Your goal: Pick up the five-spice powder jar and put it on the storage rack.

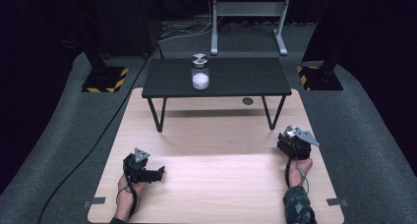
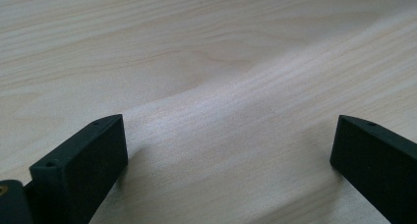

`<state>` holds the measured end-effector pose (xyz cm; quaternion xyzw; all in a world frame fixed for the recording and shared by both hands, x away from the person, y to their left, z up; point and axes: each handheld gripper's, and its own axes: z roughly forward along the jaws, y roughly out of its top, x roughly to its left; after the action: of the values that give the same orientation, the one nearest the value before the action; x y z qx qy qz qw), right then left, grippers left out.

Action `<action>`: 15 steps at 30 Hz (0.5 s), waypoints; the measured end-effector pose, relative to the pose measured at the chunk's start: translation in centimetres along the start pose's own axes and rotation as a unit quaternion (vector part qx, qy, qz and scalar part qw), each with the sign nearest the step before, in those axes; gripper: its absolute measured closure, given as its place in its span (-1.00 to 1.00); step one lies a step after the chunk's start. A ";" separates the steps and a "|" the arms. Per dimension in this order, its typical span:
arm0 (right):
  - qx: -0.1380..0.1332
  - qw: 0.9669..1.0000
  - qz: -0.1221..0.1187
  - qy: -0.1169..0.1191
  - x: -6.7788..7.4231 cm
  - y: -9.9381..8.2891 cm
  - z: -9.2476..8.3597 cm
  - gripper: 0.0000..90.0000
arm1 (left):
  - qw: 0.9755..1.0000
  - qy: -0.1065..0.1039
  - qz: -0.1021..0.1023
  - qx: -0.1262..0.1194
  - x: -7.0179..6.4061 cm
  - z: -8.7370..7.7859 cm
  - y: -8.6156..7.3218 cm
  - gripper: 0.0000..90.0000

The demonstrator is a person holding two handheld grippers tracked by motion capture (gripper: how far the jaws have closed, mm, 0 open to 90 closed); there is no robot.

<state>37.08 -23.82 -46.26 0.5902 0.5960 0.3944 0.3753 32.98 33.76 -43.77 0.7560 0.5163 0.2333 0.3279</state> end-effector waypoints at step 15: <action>0.006 1.000 0.000 0.007 -0.4 0.4 -0.3 -0.35 | 1.000 -0.004 -0.001 0.002 0.2 0.0 0.1 -0.98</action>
<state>36.93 -24.19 -45.80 0.5896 0.6014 0.3945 0.3674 33.11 33.94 -43.72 0.7567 0.5167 0.2288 0.3287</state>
